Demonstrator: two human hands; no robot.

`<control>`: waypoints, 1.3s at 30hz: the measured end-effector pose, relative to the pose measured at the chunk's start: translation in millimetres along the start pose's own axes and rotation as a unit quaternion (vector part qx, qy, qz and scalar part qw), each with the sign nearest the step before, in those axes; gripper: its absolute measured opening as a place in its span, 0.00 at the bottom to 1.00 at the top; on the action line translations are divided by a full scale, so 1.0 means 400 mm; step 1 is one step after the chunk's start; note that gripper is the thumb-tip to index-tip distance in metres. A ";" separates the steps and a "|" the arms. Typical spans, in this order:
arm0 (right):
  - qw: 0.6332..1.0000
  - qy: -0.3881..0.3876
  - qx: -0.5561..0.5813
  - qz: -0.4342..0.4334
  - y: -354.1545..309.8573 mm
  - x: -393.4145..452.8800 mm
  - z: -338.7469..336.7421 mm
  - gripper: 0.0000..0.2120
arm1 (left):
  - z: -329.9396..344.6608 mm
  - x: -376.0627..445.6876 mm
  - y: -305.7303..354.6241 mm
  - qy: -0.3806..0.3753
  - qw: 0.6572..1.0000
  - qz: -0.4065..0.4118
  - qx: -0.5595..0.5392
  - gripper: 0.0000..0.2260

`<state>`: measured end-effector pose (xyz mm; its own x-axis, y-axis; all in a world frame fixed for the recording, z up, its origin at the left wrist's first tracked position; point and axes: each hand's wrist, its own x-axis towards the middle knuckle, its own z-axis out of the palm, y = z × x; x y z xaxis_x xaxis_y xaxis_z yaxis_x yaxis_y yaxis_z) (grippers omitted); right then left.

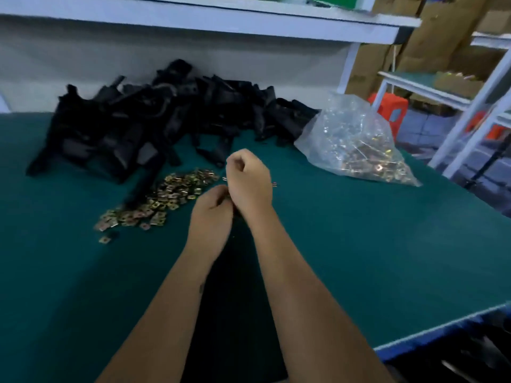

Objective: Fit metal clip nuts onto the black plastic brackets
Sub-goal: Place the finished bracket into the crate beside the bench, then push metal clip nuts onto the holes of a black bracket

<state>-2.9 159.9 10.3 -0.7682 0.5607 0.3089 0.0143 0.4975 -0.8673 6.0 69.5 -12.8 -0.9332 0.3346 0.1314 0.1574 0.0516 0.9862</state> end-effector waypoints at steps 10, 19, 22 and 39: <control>0.974 -0.105 -0.199 -0.004 0.092 0.128 0.107 0.23 | -0.129 0.102 -0.071 0.186 0.978 -0.076 0.049 0.14; 0.967 -0.126 -0.219 0.028 0.118 0.193 0.131 0.18 | -0.098 0.139 -0.074 0.150 0.949 -0.038 0.276 0.11; 1.000 0.002 -0.021 0.009 0.125 0.176 0.117 0.11 | -0.078 0.131 -0.073 0.111 0.957 0.075 0.257 0.09; 0.970 0.100 -0.040 -0.217 0.064 0.032 0.079 0.17 | -0.114 0.146 -0.037 -0.003 0.928 -0.067 -0.368 0.07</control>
<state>-32.6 159.1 -20.4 -0.5737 0.4005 0.7145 -0.2271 0.7604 -0.6085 -65.4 45.4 -15.4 -0.9265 0.3762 0.0047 -0.2243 -0.5623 0.7960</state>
